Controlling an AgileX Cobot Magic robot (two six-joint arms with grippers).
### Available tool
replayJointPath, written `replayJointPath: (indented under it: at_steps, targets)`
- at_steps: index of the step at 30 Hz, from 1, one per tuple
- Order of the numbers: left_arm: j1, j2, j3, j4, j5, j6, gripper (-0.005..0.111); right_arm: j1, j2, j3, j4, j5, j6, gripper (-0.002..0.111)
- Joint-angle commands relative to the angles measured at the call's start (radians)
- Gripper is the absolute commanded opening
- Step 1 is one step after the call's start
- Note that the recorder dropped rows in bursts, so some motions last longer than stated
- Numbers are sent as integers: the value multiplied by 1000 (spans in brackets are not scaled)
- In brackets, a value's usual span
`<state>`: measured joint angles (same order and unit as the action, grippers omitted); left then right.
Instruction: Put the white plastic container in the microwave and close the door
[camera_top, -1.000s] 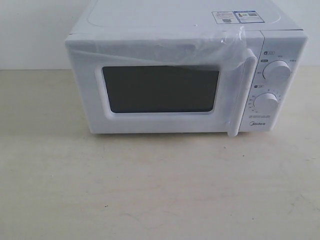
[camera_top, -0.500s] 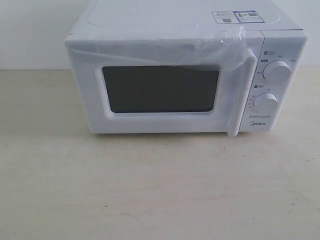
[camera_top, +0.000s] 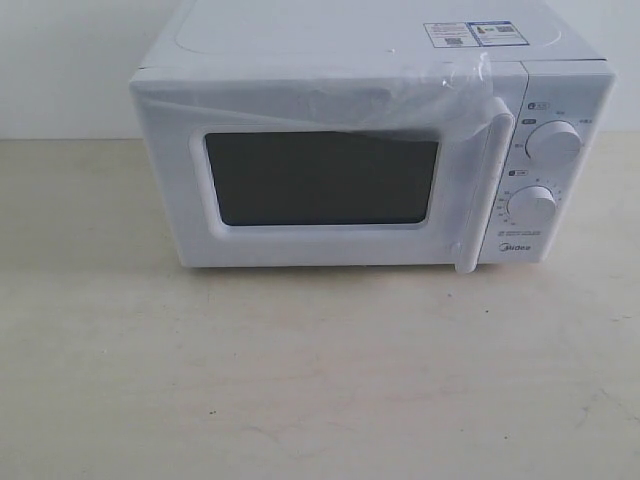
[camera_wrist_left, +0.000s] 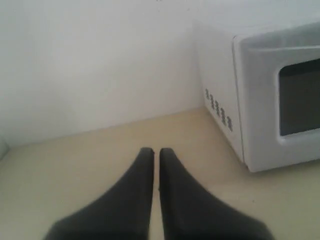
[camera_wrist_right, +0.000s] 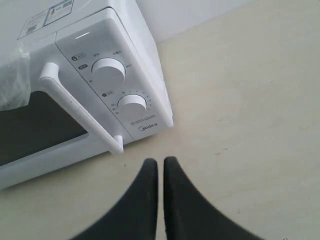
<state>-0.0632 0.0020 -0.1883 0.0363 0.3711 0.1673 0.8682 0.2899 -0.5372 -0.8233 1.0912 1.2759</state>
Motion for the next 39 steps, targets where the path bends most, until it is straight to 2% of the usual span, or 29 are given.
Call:
replayJointPath:
  at_steps: [1,5,10,29,34,37,39]
  targets:
    - [76,-2,71,7,-13,-30,4,1,-1,3,-7,2,-1,0]
    - [125,-2,134,5,-12,-35,4,1,-1,3,-7,2,-1,0]
    - [159,-2,188,5,-35,-122,4,1,-1,3,-7,2,-1,0]
    - [159,-2,188,5,-38,-129,4,1,-1,3,-7,2,-1,0]
    - [159,-2,188,5,-38,-129,4,1,-1,-3,-97,19,12,0]
    - [159,-2,188,5,-38,-129,4,-19,-1,12,-110,-140,43,0]
    - [159,-2,188,5,-38,-129,4,-102,2,60,-135,-467,-39,0]
